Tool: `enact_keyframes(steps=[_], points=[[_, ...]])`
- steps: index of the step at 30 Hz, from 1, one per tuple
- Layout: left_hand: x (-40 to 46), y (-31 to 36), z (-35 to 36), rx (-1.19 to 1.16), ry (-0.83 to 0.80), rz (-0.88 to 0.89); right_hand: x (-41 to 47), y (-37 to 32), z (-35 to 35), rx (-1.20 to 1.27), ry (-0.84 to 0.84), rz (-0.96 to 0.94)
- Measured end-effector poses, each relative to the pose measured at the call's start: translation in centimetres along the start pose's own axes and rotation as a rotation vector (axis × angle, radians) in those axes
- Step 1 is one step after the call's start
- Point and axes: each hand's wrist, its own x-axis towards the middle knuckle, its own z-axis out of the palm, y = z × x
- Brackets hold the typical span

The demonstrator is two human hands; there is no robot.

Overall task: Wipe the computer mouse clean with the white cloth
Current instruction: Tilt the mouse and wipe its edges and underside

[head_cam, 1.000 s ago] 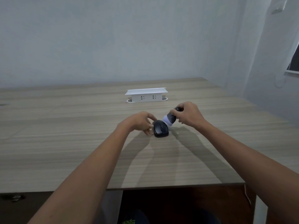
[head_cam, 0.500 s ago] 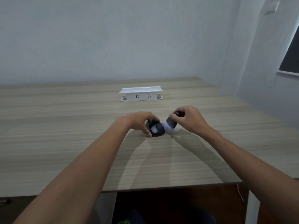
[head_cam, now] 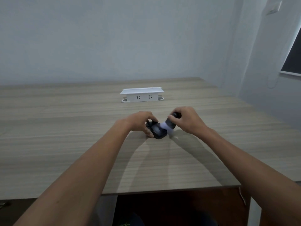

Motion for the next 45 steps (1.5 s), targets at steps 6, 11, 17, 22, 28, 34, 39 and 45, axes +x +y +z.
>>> enact_keyframes(steps=[6,11,17,22,28,34,39,45], points=[[0.1,-0.3,0.2,-0.032,0.013,-0.004,0.7,-0.7,-0.1,0.029,-0.064,0.002],[0.1,-0.4,0.2,-0.066,0.016,-0.014,1.1,-0.5,-0.7,0.010,-0.002,0.007],[0.0,-0.3,0.4,-0.065,0.028,-0.026,1.2,-0.4,-0.7,-0.045,-0.083,-0.017],[-0.2,-0.4,0.5,-0.082,0.036,-0.040,0.1,-1.1,-0.4,0.067,-0.138,-0.079],[-0.2,-0.3,0.7,-0.093,0.045,-0.056,-0.3,0.8,-0.7,0.001,0.000,-0.003],[-0.3,-0.2,0.8,-0.102,0.051,-0.062,-0.8,0.7,-0.5,0.046,-0.078,0.002],[-0.3,-0.2,0.9,-0.091,0.059,-0.067,-1.1,0.7,-1.1,0.059,-0.025,-0.022],[-0.3,-0.1,1.0,-0.091,0.071,-0.077,-1.0,1.7,-1.2,-0.032,-0.074,0.026]])
